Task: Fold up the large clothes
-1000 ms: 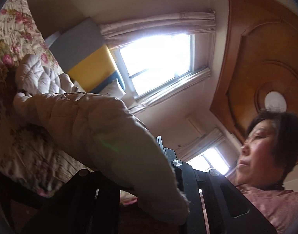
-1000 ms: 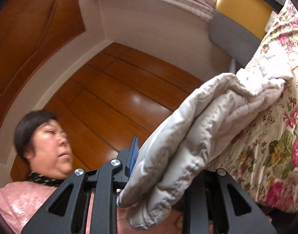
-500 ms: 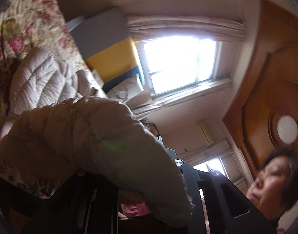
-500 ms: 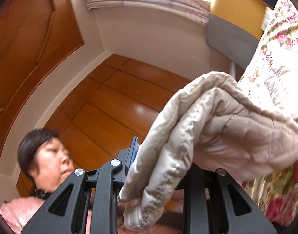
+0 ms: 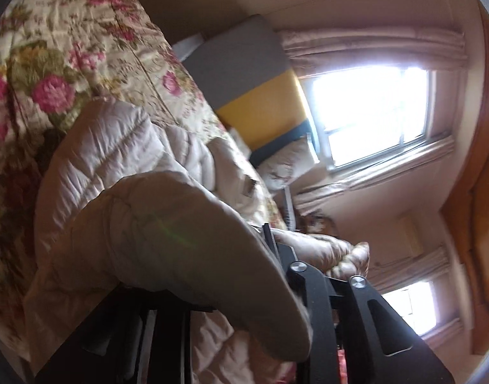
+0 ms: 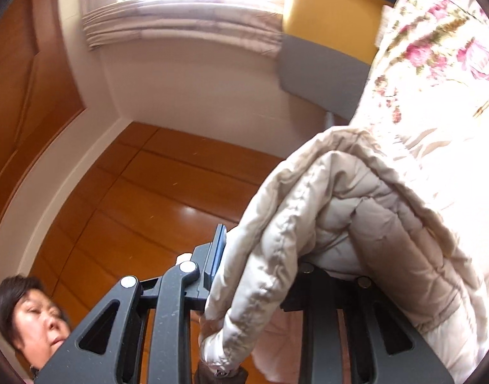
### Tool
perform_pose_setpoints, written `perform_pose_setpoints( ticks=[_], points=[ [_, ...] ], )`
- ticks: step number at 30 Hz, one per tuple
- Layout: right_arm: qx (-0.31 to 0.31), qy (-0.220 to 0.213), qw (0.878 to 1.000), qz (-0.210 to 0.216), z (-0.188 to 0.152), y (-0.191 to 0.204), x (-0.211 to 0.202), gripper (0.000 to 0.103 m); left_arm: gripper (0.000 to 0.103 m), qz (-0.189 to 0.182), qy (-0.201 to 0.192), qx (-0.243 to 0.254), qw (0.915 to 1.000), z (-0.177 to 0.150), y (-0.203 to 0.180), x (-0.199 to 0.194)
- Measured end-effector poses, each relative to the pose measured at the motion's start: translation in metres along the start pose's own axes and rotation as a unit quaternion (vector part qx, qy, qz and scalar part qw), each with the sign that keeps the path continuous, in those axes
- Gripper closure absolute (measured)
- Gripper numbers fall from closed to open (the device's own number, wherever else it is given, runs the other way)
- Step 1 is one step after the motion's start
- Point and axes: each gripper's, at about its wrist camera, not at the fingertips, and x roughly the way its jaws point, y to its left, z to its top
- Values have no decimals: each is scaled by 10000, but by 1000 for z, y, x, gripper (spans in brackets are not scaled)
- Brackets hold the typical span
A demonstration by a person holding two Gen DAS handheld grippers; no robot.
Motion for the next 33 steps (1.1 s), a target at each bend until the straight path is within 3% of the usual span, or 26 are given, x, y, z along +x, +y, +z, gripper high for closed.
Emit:
perform_pose_setpoints(
  ticks=[3, 6, 8, 9, 11, 14, 16, 20, 23, 28, 30, 31, 33],
  points=[
    [187, -94, 9992, -355, 9, -13, 10, 72, 69, 268, -108, 20, 9996, 2, 4, 11],
    [351, -210, 9979, -512, 12, -30, 14, 64, 49, 295, -306, 40, 9991, 3, 6, 12],
    [407, -333, 9974, -487, 12, -40, 13, 54, 14, 290, -526, 236, 9979, 2, 1, 9],
    [412, -398, 9974, -436, 12, -44, 13, 49, 10, 371, -663, 355, 9965, -2, -5, 4],
    [346, -519, 9974, -371, 11, -49, 9, 44, 8, 675, -1019, 768, 9895, -7, -15, -2],
    [144, -644, 9968, -441, 7, -54, 4, 42, 7, 979, -1091, 1231, 9815, -15, -25, 3],
    [-57, -682, 9952, -694, 2, -45, 3, 40, 7, 1170, -905, 1490, 9777, -20, -28, 17],
    [-768, -946, 9822, -1426, -13, -2, -6, 18, 7, 1515, -797, 1856, 9676, -35, -31, 25],
    [-1635, -859, 9618, -2019, -25, 36, -2, 15, 7, 1622, -836, 2058, 9614, -43, -35, 27],
    [-2445, 174, 9096, -3356, -30, 68, 51, 15, 7, 1630, -796, 2240, 9576, -51, -46, 35],
    [-2689, 574, 8942, -3532, -28, 75, 79, 17, 7, 1741, -687, 2358, 9536, -53, -53, 40],
    [-2850, 790, 8794, -3731, -30, 76, 92, 17, 7, 1883, -638, 2440, 9492, -55, -57, 43],
    [-3201, 1160, 8306, -4406, -33, 72, 120, 20, 7, 2145, -524, 2529, 9420, -57, -62, 50]
  ],
)
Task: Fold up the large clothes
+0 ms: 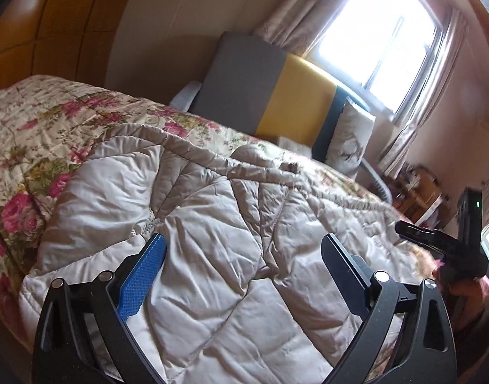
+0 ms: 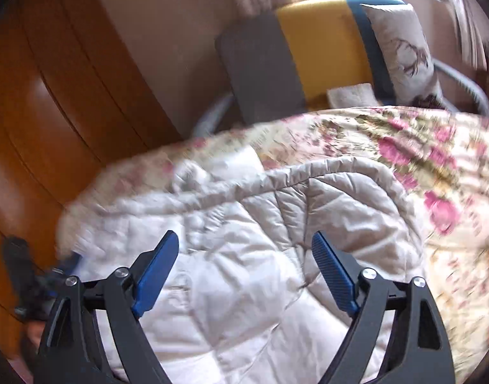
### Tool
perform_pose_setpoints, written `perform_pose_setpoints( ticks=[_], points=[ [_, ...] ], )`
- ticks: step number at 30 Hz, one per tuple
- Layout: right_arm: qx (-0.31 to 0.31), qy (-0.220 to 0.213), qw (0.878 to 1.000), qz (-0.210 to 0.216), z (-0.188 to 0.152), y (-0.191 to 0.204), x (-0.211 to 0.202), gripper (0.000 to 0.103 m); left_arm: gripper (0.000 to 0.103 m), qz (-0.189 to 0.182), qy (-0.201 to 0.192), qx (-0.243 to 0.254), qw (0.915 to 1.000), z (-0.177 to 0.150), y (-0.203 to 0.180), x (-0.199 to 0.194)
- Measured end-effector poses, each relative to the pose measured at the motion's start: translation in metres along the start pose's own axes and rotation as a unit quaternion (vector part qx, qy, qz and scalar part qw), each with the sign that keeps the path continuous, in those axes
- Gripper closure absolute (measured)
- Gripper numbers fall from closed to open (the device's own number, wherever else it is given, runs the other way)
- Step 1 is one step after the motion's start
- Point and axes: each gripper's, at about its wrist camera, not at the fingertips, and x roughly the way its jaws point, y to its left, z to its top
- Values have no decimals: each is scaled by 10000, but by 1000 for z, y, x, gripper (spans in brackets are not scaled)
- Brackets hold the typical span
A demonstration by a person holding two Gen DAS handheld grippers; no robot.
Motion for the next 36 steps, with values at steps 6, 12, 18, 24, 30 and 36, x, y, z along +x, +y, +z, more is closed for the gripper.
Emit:
perform_pose_setpoints(
  ticks=[6, 12, 18, 24, 30, 36],
  points=[
    [-635, 546, 9929, -847, -16, 20, 50, 21, 7, 337, 258, 25, 9991, 17, -13, 8],
    [-494, 323, 9925, -1071, -22, 4, 85, 19, 7, 885, 489, 564, 9933, 31, -27, 31],
    [-165, 54, 9915, -1289, -26, -10, 83, 19, 5, 859, 798, 779, 9900, 27, -27, 66],
    [-95, 1, 9921, -1249, -26, -13, 82, 19, 4, 773, 840, 576, 9918, 25, -18, 78],
    [-125, -63, 9922, -1235, -28, -12, 83, 17, 4, 740, 675, 640, 9929, 26, -25, 65],
    [-138, -119, 9923, -1229, -30, -11, 81, 23, 4, 947, 869, 875, 9878, 17, -24, 85]
  ],
)
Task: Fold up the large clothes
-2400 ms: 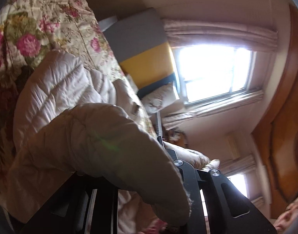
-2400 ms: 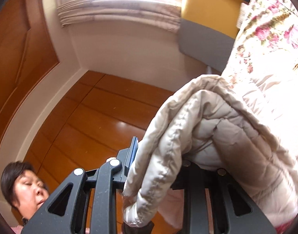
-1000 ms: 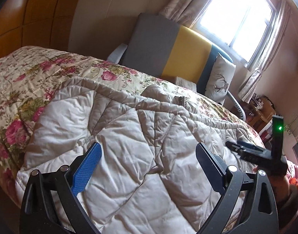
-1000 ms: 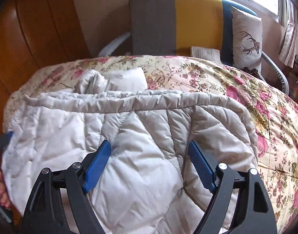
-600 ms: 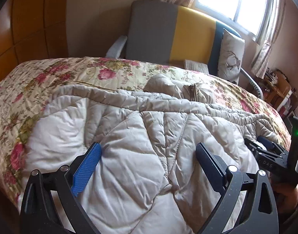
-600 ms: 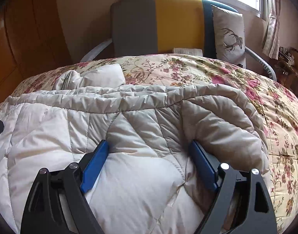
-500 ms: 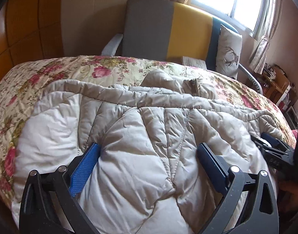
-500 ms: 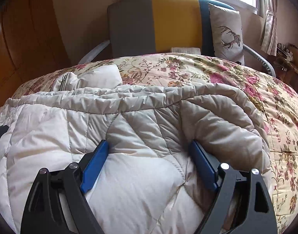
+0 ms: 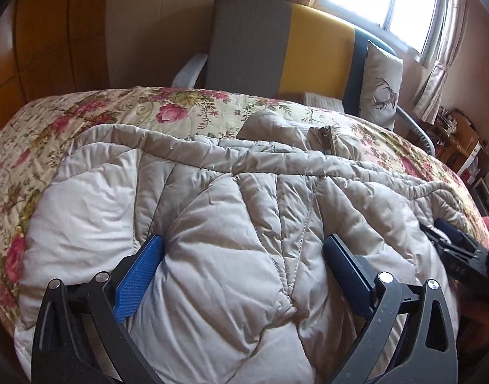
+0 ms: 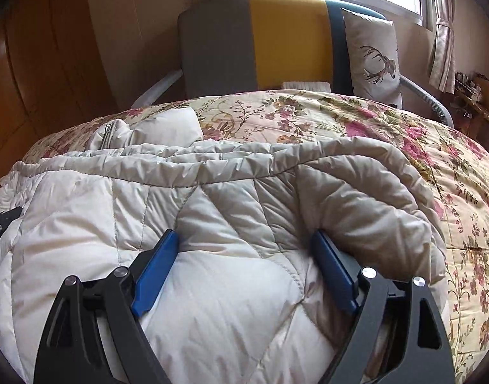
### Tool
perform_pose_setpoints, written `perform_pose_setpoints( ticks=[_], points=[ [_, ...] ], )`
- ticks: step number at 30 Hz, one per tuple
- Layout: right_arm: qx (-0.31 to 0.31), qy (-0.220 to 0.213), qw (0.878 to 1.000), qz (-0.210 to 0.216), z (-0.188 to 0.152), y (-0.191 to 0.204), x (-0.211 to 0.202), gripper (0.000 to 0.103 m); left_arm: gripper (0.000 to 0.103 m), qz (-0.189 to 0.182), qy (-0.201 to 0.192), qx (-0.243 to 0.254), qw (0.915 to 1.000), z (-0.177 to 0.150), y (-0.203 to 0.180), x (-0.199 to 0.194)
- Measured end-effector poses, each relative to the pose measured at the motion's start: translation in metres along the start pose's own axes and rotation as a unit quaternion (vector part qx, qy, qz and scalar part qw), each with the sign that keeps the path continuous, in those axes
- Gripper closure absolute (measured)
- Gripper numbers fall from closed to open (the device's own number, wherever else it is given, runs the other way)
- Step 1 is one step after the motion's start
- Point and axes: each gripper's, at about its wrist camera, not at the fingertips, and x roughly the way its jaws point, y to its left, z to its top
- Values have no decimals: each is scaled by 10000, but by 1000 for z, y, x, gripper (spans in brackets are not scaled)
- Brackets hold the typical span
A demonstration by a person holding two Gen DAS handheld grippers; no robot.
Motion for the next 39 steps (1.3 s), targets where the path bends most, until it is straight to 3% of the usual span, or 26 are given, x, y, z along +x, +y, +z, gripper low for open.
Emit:
perform_pose_setpoints(
  ticks=[1, 3, 5, 6, 8, 10, 12, 18, 20, 22, 24, 26, 28, 33, 39],
  points=[
    [-10, -35, 10000, -21, -1, 0, -1, 26, 4, 2, 29, 41, 10000, -1, 0, 2],
    [-45, -116, 9999, -29, -4, 1, -4, 44, 12, -39, 26, 71, 10000, -4, 0, 5],
    [-103, -197, 9997, -29, -6, 3, -7, 57, 38, -52, -92, 72, 9999, -7, -1, 2],
    [-142, -228, 9996, -19, -8, 5, -9, 65, 45, -9, -137, 89, 9999, -8, -2, 0],
    [-202, -249, 9995, 33, -8, 7, -11, 74, 74, 35, -195, 150, 9997, -9, -5, -4],
    [-208, -234, 9995, 92, -5, 6, -14, 84, 88, 76, -267, 273, 9992, -7, -10, -12],
    [-209, -248, 9993, 177, 1, 5, -21, 93, 93, 120, -383, 451, 9982, -4, -16, -22],
    [-360, -558, 9976, 200, 29, 10, -47, 95, 93, 326, -973, 533, 9933, 26, -23, -47],
    [-406, -597, 9973, 132, 38, 11, -44, 96, 93, 504, -915, 654, 9924, 32, -26, -34],
    [-334, -492, 9981, 173, 44, 9, -31, 96, 93, 696, -618, 708, 9931, 35, -24, -9],
    [-206, -320, 9991, 180, 48, 4, -13, 98, 84, 799, -338, 602, 9944, 33, -18, 12],
    [-71, -143, 9998, 132, 46, -2, 6, 98, 56, 882, -224, 442, 9949, 27, -8, 30],
    [103, 7, 9999, 131, 41, -9, 25, 101, 41, 852, -365, 262, 9954, 22, 3, 37],
    [53, 42, 9999, 87, 36, -7, 45, 98, 31, 597, -308, 38, 9977, 20, 18, 53],
    [69, 104, 9998, 132, 35, -10, 57, 98, 30, 906, 15, 27, 9959, 22, 4, 42]
  ],
)
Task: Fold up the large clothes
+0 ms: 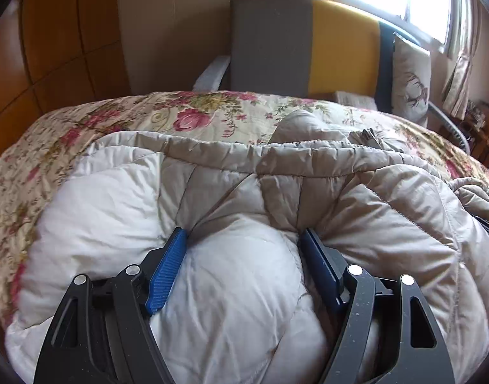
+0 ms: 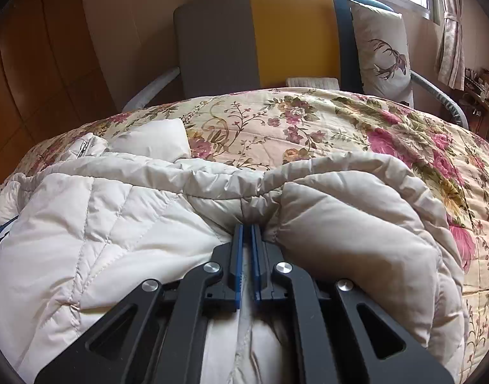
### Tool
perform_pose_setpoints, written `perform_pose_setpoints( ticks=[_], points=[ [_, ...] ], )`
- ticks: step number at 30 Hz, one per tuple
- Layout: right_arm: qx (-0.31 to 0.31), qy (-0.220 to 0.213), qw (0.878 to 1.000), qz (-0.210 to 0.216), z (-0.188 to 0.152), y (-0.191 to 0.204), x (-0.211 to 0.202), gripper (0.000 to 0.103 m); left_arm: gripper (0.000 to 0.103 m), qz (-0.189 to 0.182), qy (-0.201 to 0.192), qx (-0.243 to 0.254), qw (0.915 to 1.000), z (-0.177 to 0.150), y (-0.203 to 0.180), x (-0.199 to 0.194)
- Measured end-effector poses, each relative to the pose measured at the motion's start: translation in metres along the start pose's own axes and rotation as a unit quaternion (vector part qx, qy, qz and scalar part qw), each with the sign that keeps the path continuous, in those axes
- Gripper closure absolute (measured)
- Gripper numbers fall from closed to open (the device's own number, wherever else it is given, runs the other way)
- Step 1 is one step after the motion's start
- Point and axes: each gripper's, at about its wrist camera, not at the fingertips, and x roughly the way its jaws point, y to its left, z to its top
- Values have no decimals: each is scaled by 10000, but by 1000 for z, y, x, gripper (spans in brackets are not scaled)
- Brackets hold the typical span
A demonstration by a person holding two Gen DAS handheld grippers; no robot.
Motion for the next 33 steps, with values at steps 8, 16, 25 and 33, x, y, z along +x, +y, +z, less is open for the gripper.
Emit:
perform_pose_setpoints(
  ticks=[8, 16, 25, 33],
  points=[
    [-9, -31, 10000, -9, 0, 0, 1, 98, 12, -316, -770, 724, 9939, 23, -59, -68],
    [-6, -63, 10000, -16, -1, 0, -1, 98, 7, 256, -46, 1474, 9887, 33, -90, 22],
    [76, -62, 10000, 6, 0, -1, 0, 97, 3, -388, 21, 920, 9950, 21, -69, 45],
    [53, -81, 10000, -11, -1, -1, 1, 97, 3, 92, -247, 945, 9952, 22, -32, -9]
  ],
)
